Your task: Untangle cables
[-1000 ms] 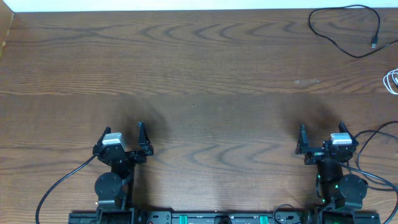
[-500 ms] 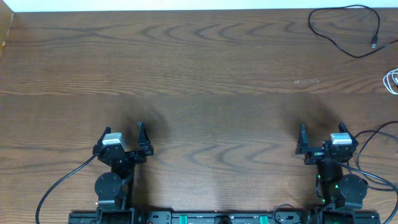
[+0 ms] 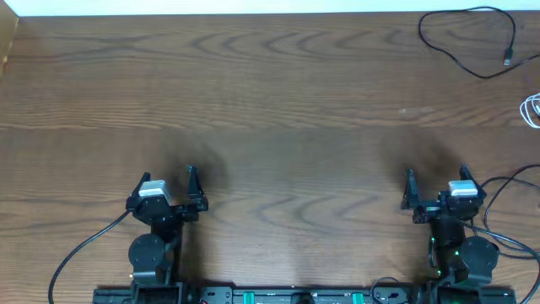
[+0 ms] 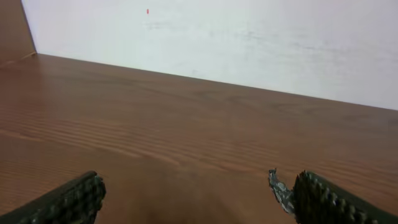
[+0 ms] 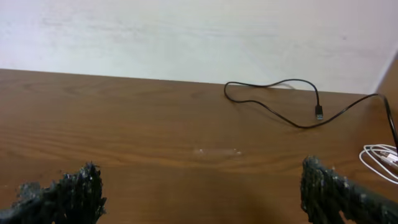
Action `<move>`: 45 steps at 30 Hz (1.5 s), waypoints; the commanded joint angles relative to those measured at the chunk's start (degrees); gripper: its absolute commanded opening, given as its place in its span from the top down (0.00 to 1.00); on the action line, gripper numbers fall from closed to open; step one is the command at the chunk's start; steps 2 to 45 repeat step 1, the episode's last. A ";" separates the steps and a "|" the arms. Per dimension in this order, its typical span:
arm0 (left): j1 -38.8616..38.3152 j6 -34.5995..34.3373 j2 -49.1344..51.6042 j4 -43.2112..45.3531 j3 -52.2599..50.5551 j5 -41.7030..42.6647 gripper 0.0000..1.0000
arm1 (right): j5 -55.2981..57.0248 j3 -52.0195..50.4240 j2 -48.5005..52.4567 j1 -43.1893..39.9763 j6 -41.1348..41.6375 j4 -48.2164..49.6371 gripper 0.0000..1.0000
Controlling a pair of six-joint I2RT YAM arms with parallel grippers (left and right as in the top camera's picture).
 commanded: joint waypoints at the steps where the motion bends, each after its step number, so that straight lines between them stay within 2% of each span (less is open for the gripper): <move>1: 0.35 0.55 -0.46 -2.82 -0.55 -1.14 0.02 | 0.00 -0.07 -0.31 0.59 0.92 -0.22 0.01; 45: 0.35 0.55 -0.46 -2.82 -0.55 -1.14 0.02 | 0.00 -0.07 -0.31 0.59 0.92 -0.22 0.01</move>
